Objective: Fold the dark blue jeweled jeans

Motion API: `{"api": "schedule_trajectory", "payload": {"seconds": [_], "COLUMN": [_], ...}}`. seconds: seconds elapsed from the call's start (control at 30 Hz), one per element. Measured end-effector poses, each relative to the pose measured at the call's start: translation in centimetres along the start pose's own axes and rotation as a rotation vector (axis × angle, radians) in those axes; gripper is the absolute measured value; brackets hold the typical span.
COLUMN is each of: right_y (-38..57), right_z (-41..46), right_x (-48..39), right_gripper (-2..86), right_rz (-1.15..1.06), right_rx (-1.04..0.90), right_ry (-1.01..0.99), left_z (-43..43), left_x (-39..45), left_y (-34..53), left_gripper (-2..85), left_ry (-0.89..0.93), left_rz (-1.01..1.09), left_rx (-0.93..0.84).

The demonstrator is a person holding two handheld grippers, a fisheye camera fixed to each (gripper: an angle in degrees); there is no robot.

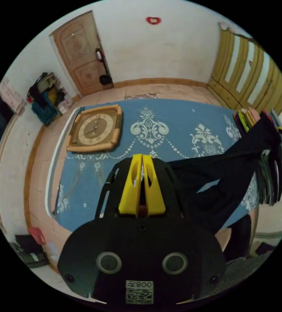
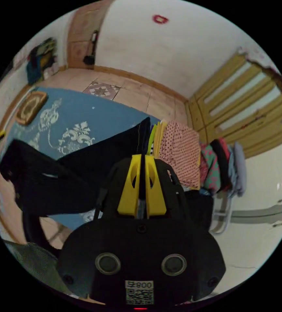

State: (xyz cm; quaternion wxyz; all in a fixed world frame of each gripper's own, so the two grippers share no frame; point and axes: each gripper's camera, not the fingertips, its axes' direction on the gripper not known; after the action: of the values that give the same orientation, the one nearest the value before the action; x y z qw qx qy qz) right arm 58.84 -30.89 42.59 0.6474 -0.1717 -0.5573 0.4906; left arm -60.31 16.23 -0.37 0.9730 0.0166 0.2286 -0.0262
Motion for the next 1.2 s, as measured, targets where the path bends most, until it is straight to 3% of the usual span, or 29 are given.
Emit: {"api": "schedule_trajectory", "payload": {"seconds": [0.13, 0.27, 0.47, 0.73, 1.03, 1.2], "right_y": [2.2, 6.1, 10.7, 6.2, -6.9, -11.8], "right_z": [3.4, 8.5, 13.8, 11.0, 7.4, 7.6], "right_x": [-1.6, -3.8, -6.1, -19.8, -36.1, -45.0], "right_gripper": [4.0, 5.1, 6.9, 7.5, 9.0, 9.4], "right_rz": [-0.019, -0.018, 0.081, -0.293, -0.652, -0.789], "right_rx": [0.074, -0.034, -0.174, -0.107, 0.057, 0.052], "right_ry": [-0.108, -0.173, -0.493, -0.643, -0.593, -0.539], "left_z": [1.2, 1.9, 3.3, 6.2, 5.8, 7.1], "left_x": [-3.7, -8.8, -18.0, -25.2, -32.2, -33.8], "left_y": [4.2, 11.3, 17.7, 21.1, 21.8, 22.6], "left_gripper": [4.4, 8.5, 12.5, 14.7, 14.4, 13.7], "left_ry": [0.197, 0.211, 0.224, 0.586, 0.616, 0.819], "left_rz": [-0.040, -0.184, -0.517, -0.828, -0.861, -0.922], "left_rx": [-0.001, -0.085, -0.238, -0.199, -0.187, -0.187]}}
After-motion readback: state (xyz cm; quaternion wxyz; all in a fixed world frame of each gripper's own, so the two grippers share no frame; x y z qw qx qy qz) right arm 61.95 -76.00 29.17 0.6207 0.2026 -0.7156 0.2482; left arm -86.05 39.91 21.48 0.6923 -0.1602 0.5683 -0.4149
